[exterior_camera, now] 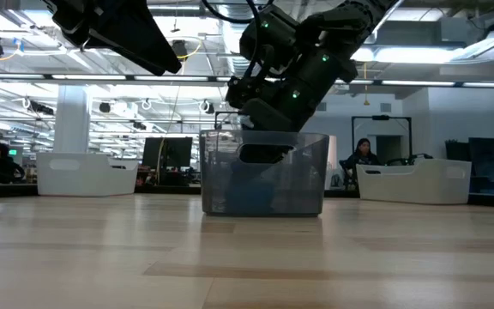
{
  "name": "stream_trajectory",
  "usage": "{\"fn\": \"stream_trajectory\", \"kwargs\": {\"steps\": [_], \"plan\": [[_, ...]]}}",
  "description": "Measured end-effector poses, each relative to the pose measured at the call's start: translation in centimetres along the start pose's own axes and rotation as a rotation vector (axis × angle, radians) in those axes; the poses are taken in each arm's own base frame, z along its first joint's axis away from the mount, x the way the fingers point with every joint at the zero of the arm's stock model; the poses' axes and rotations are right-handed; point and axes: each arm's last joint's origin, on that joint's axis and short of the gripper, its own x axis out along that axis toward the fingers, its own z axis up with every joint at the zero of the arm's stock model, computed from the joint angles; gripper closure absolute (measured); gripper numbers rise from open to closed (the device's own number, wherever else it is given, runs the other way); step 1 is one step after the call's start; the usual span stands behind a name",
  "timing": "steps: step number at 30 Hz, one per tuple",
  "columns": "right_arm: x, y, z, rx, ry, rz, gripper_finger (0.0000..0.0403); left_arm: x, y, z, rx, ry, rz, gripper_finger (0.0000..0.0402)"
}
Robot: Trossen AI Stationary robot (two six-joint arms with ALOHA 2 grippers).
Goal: Sort & place blocks by color
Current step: Put the left blue block into the black bin, then put the blue block into the black bin
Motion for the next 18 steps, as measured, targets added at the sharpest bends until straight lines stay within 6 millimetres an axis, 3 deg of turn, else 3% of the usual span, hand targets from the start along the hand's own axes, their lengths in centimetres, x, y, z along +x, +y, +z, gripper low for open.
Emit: {"fn": "stream_trajectory", "kwargs": {"steps": [8,13,18], "plan": [[-2.2,0.5,1.1,-0.024,-0.050,0.009,0.0151,0.0,0.0,0.1,-0.028,-0.034,0.020,0.0159],[-6.5,2.2,1.7,-0.060,-0.144,0.031,0.0148,0.0,-0.2,0.2,-0.047,-0.048,0.016,0.0159],[-11.0,5.5,-0.9,-0.052,-0.306,0.142,0.0148,0.8,-1.8,-0.4,-0.008,-0.083,-0.001,0.0159]]}}
